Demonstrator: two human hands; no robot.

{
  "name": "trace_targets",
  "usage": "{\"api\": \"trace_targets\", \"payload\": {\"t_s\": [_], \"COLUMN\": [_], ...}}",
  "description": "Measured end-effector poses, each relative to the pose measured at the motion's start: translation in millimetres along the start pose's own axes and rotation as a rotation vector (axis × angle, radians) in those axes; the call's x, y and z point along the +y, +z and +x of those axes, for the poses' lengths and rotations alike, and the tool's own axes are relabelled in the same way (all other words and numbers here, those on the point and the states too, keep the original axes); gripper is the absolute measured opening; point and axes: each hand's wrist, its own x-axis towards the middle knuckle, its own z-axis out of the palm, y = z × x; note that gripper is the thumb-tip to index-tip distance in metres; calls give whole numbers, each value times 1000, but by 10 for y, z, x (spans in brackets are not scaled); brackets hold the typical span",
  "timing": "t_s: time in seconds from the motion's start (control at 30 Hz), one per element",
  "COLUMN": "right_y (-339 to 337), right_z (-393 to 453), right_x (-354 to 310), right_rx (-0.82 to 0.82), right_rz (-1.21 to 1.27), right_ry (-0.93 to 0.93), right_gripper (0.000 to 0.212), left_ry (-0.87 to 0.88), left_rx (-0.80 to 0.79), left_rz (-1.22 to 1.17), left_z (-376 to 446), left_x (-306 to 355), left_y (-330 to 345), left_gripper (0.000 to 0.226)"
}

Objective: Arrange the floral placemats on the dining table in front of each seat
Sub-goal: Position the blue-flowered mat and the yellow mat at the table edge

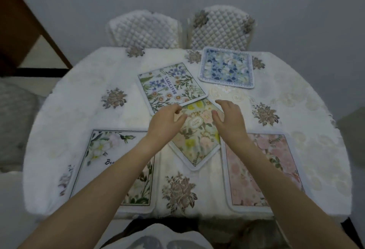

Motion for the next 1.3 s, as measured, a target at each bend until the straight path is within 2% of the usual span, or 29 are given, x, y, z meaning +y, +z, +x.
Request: {"api": "trace_targets", "payload": {"t_s": [0.23, 0.37, 0.5, 0.67, 1.1, 1.3], "right_y": [331, 611, 881, 1123, 1861, 1992], "right_z": [76, -111, -419, -682, -1059, -1119], "right_x": [-668, -890, -1042, -1321, -2553, -2806], "right_rx": [-44, -111, -208, -235, -68, 15], "right_rz": [-11, -42, -58, -38, 20, 33], "right_ry": [-223, -270, -233, -166, 68, 207], "right_gripper": [37, 40, 43, 42, 41, 41], "left_ry": [63, -31, -130, -155, 56, 167], "left_rx": [232, 207, 141, 107, 57, -26], "left_rz": [212, 257, 232, 212, 153, 143], "left_z": [-375, -712, -1084, -1303, -1353, -1053], "left_x": [-574, -904, -1216, -1560, -2619, -2793], "left_y": [-555, -679, -712, -883, -2023, -2214], "left_gripper": [47, 51, 52, 52, 52, 50]}}
